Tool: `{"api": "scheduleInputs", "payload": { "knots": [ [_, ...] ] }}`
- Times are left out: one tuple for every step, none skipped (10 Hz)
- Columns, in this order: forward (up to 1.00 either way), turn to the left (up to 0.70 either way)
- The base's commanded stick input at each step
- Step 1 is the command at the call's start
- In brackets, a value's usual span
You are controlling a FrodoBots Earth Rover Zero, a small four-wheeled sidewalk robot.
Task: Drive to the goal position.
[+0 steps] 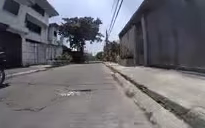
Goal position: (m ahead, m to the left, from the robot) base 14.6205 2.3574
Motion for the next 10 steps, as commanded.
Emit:
{"api": "scheduleInputs", "payload": {
  "knots": [
    [1.0, -0.4],
    [1.0, -0.4],
    [1.0, -0.09],
    [1.0, -0.03],
    [1.0, -0.02],
    [1.0, -0.02],
    [1.0, -0.02],
    [1.0, -0.02],
    [1.0, -0.02],
    [1.0, -0.02]
  ]
}}
